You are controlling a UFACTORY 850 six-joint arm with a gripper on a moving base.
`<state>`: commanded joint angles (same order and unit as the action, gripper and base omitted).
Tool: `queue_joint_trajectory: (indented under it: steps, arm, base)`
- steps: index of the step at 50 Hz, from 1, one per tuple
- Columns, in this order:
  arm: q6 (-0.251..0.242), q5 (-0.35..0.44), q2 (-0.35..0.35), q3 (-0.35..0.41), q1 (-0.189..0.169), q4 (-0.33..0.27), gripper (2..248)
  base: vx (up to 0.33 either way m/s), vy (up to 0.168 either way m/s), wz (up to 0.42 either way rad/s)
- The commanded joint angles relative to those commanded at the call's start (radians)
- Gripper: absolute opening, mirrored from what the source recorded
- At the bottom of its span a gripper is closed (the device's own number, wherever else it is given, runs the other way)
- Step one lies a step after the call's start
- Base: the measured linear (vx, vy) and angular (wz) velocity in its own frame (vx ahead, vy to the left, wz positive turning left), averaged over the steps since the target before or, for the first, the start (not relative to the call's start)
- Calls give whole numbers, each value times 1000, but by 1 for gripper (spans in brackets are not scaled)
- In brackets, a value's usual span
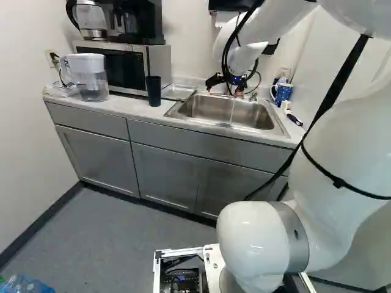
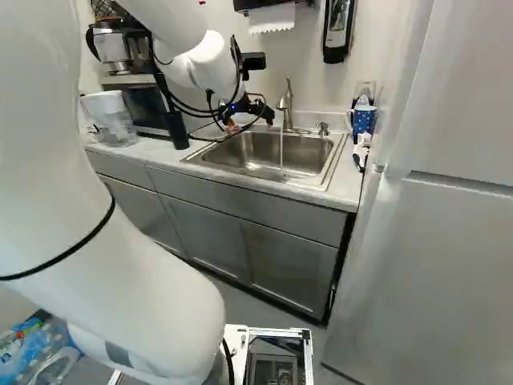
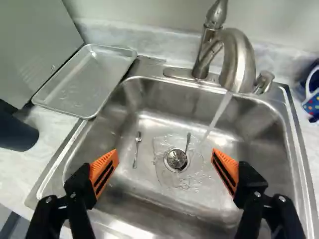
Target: Rinse the cup and place it in the tray
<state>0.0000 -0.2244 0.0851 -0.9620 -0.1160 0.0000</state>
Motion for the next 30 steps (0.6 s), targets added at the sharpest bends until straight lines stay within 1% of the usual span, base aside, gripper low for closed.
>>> queue_joint_trajectory:
  steps: [5,9,30]
  arm:
    - [0,-26,12,11,-17,0,247]
    - [0,-26,18,17,-26,0,247]
    - [0,-26,18,17,-26,0,247]
  base:
    - [0,0,0]
    - [0,0,0]
    - [0,0,0]
